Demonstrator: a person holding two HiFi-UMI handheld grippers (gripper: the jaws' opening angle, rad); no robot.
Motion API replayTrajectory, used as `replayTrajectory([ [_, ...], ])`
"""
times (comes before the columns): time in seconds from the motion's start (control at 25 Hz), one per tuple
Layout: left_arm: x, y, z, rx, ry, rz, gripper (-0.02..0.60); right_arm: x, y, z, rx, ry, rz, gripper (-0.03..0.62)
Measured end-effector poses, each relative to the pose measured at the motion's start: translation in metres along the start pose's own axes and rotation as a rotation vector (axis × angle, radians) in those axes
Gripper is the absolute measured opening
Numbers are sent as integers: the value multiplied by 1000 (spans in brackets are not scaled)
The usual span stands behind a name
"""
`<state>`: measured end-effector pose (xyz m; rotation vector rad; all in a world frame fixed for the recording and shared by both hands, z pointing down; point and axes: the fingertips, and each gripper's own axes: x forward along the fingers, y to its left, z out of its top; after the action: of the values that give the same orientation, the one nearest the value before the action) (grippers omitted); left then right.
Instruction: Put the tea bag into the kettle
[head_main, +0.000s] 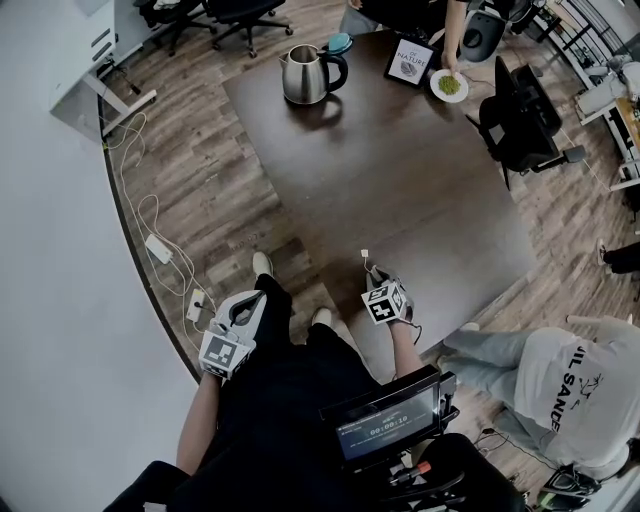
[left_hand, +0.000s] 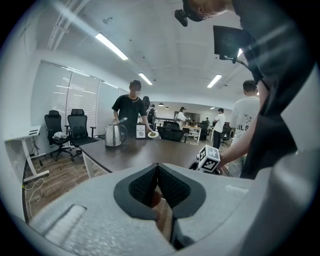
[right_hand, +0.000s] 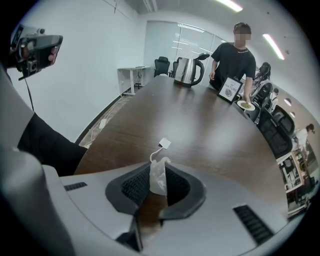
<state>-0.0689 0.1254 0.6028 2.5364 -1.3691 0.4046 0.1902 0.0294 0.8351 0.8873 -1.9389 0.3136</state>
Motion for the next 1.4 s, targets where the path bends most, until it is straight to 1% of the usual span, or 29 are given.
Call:
replayTrajectory([
  [0.12,0,-2,0,13,12,-10,4,-14,-2,12,65,-58,-7,57],
  [0.28,8,-9,4,23,22,-43,4,-41,-9,34,154,-176,-25,55],
  [0.44,22,-20,7,54,14,-101,3,-68,-14,45,253,-265,-37,54],
  [0.64,43,-31,24,92,17,-158,3,-101,-18,46,369,-345,-69,54],
  [0.8,58,-40,27,112,-1,-227,3,-129,-17,48,450,-405,-87,52],
  [0.92,70,-39,40,107,-20,-274,3,-149,-18,61,490,-450,-114,52],
  [1.04,82,-36,58,125,-52,-313,3,-169,-20,79,522,-507,-143,52],
  [1.24,95,-28,69,131,-76,-382,3,-192,-22,116,519,-597,-213,52],
  [1.4,101,-8,81,167,-89,-419,3,-197,-17,154,514,-632,-228,52],
])
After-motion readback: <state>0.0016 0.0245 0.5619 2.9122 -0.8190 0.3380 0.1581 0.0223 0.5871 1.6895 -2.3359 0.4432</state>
